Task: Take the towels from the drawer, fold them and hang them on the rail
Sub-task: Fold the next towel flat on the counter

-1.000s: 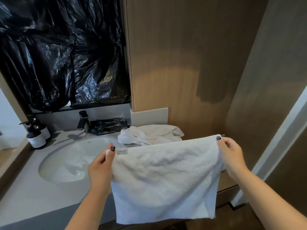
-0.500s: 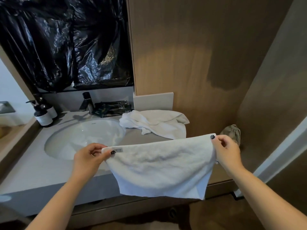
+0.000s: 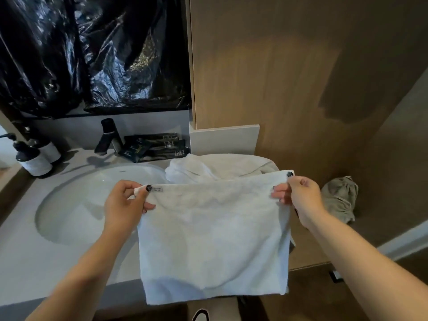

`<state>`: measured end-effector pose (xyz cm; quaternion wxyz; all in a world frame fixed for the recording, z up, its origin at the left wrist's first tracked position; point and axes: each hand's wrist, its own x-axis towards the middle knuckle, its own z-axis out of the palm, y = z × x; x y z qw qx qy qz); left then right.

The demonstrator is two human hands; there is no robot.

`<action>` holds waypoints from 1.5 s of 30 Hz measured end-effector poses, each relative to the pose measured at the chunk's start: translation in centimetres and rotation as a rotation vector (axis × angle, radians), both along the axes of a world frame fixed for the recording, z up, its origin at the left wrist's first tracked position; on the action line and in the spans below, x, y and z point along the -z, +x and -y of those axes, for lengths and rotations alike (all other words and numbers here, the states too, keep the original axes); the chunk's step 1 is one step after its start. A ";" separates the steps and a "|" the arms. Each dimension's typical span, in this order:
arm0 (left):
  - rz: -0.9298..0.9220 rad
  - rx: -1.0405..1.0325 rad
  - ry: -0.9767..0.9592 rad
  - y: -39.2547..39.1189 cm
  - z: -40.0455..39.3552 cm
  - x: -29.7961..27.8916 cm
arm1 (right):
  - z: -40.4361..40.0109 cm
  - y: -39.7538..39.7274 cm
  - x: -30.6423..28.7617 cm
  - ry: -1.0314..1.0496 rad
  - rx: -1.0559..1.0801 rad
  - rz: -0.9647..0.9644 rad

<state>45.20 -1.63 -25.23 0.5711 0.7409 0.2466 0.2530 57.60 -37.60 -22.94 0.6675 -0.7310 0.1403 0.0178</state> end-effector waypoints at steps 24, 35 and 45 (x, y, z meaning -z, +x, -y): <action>-0.387 0.612 0.998 12.9 5.4 10.9 | -14.2 6.9 14.0 -1.158 -0.801 0.607; -0.534 0.707 1.111 12.1 2.7 13.1 | -10.4 10.0 15.3 -1.331 -0.723 0.324; -0.607 0.578 0.970 7.8 2.1 11.8 | -9.7 9.7 13.8 -1.234 -0.664 0.215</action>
